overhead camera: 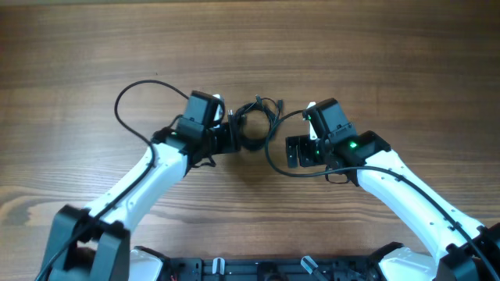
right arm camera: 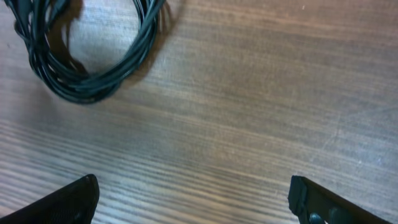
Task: Untangle cables
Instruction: 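Move both grippers toward the black cable bundle at table center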
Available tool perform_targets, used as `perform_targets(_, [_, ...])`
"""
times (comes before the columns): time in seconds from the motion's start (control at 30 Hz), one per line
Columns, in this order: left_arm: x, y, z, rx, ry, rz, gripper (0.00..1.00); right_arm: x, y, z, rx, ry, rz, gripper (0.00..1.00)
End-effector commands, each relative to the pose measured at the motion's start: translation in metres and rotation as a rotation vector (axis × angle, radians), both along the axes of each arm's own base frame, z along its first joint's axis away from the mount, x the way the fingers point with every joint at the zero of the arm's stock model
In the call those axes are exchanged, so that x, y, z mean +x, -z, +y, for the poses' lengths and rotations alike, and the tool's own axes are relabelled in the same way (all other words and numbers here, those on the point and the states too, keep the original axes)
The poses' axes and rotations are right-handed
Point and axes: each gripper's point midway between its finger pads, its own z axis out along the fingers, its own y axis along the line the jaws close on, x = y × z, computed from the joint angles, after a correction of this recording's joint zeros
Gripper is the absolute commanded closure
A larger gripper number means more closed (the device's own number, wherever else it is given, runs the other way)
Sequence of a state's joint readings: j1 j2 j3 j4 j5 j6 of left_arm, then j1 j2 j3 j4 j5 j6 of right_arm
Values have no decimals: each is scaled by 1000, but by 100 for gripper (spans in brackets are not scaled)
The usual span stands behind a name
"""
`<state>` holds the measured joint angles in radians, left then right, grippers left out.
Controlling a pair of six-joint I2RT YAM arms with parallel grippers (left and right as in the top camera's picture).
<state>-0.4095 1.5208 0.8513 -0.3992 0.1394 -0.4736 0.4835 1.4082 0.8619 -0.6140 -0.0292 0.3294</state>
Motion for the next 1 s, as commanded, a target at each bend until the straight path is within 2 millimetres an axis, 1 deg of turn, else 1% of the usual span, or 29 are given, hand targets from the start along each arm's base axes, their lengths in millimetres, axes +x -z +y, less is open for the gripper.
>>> perform_targets(0.0, [16,15,13,95,-205,-21,36,-10,2,6,35,-13,61,0])
perform_targets(0.2, [37,19,-4,-3,-314,-61,38,-28,8,4,29,-24,139,0])
perform_targets(0.27, [39,23,-5,-15,-338,-53,39,-29,8,3,26,-24,145,0])
perform_targets(0.37, [39,36,-2,-6,-395,-30,40,-30,8,3,24,-23,148,0])
perform_targets(0.47, [37,47,-9,5,-380,-24,40,-30,8,3,24,-23,148,0])
perform_targets(0.53, [37,51,-16,1,-369,-27,40,-30,8,3,24,-23,148,0])
perform_targets(0.63, [39,48,-21,-14,-360,-42,42,-30,8,3,24,-23,149,0])
perform_targets(0.7, [40,48,-22,-15,-360,-45,52,-30,8,3,24,-23,148,0])
perform_targets(0.87, [40,48,-22,-16,-359,-46,74,-30,8,3,25,-22,148,0])
perform_targets(0.9, [40,47,-22,-16,-358,-47,84,-30,8,3,25,-21,149,0])
perform_targets(0.93, [41,47,-22,-14,-352,-50,89,-30,8,3,25,-20,149,0])
perform_targets(0.97, [41,46,-22,-14,-349,-54,91,-30,8,3,25,-21,149,0])
